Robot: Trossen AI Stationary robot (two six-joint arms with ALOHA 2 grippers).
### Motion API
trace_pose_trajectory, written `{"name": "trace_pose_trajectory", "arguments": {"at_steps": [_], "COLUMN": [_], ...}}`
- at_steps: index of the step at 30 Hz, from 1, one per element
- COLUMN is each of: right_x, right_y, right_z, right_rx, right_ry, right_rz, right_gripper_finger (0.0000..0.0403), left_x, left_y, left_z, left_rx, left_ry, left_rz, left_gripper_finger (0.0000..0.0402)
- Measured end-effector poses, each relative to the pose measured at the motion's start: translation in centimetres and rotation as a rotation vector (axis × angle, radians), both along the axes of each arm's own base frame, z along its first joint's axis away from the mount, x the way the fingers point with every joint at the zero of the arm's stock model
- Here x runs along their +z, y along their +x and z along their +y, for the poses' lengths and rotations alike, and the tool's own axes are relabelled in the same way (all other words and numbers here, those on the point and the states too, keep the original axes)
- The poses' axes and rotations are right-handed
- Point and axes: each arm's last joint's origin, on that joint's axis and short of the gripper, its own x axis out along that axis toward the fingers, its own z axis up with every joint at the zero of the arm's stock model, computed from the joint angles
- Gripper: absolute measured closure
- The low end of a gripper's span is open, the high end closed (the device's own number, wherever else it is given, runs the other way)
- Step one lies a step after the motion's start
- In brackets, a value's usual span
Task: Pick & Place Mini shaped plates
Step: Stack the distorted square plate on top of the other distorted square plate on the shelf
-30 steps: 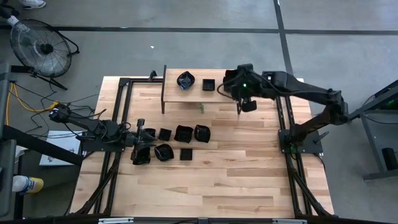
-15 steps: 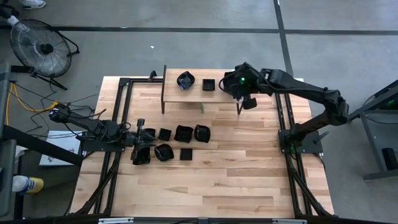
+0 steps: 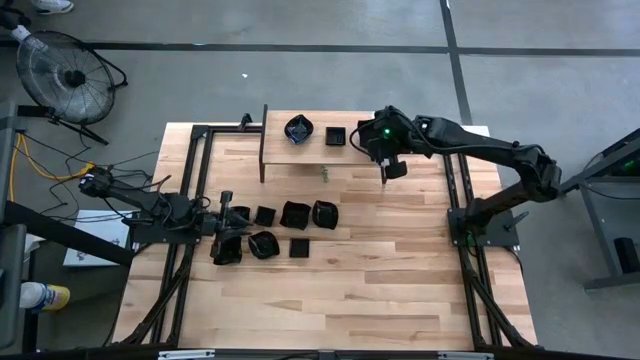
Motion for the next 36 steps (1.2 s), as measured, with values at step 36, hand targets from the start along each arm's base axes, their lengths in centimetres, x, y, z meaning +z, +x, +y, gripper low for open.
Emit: {"name": "trace_pose_trajectory", "arguments": {"at_steps": [36], "right_x": [-0.17], "right_y": [-0.04], "right_z": [-0.16], "right_rx": [-0.051], "right_ry": [0.038], "right_rz": [-0.057], "right_gripper_finger": [0.0396], "left_x": [0.0], "left_y": [0.0], "left_z": [0.0], "left_rx": [-0.001], "left_ry": [0.0], "left_rz": [0.0], "left_gripper_finger": [0.0299]}}
